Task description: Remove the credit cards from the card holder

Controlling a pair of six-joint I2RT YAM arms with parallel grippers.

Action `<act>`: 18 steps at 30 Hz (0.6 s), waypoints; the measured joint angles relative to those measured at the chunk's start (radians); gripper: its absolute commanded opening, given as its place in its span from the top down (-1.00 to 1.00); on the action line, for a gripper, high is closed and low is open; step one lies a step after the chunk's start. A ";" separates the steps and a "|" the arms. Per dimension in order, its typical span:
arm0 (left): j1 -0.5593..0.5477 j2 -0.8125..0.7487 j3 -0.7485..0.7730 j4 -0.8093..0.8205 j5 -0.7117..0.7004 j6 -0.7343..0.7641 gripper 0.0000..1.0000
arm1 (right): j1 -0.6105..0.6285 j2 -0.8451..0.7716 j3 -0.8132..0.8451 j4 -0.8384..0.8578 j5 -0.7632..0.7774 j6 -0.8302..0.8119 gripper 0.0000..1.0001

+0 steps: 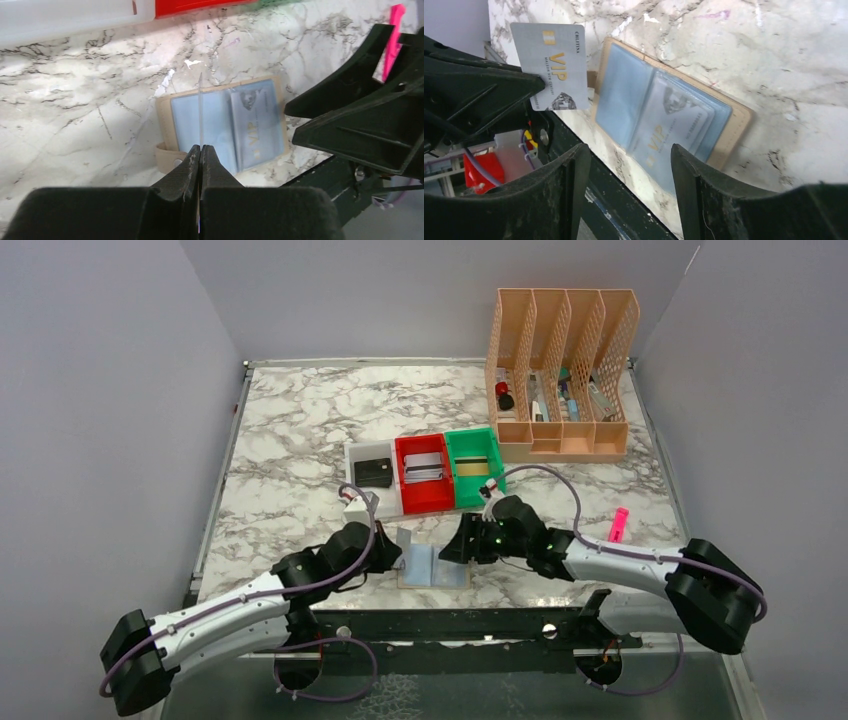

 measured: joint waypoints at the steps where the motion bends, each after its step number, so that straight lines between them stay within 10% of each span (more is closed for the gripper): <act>1: 0.000 0.010 0.008 -0.014 -0.006 0.008 1.00 | 0.000 -0.017 -0.008 -0.004 0.014 0.000 -0.39; 8: 0.049 0.092 0.129 -0.059 -0.001 0.126 1.00 | 0.000 -0.072 -0.018 -0.068 0.119 0.019 -0.47; 18: 0.433 0.094 0.127 0.048 0.372 0.234 1.00 | 0.000 -0.249 -0.120 -0.082 0.255 0.072 -0.63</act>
